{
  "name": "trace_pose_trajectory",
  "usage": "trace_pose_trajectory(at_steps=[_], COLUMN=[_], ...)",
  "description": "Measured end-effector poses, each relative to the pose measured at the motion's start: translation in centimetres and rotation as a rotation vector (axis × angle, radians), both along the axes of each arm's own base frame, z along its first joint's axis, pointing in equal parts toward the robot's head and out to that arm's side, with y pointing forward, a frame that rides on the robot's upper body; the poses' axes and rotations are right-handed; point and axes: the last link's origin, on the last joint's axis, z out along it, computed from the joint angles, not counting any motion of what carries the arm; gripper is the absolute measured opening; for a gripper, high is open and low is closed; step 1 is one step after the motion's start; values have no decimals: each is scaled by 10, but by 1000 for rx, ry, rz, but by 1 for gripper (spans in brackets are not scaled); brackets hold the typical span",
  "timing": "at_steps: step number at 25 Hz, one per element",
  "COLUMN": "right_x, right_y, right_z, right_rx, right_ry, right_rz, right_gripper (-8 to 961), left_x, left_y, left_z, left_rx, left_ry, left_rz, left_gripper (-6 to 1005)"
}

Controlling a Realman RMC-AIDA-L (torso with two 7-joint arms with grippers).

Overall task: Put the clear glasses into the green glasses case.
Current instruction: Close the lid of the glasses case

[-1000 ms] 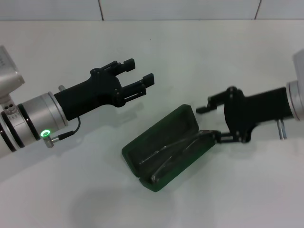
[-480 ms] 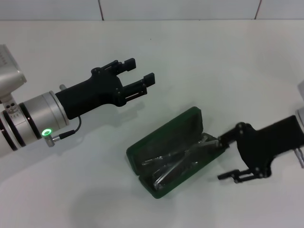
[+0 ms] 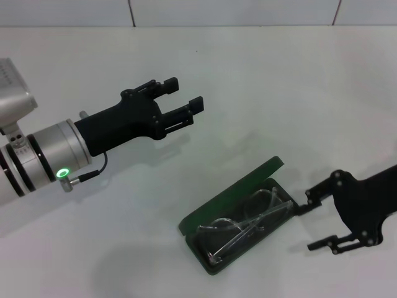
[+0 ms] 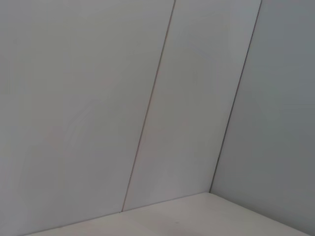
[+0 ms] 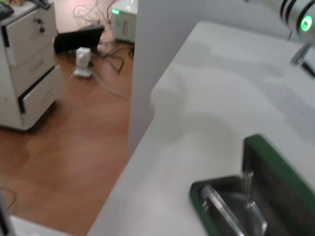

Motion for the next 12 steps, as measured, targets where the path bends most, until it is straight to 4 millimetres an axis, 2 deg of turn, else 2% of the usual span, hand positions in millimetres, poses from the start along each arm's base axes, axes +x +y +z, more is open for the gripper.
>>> trace_pose_trajectory(at_steps=[5,12], right_x=[2,-13], right_y=[-1,8], right_z=[-4,24], right_rx=[-10,178], right_ry=[-35,330], right_rz=[-8,12], right_gripper=[508,510], left_x=[-1,-1], left_y=[-2,-6], left_z=[0,3], left_rx=[19,48], left_ry=[11,-12], left_rz=[-14,-37], left_gripper=[757,758])
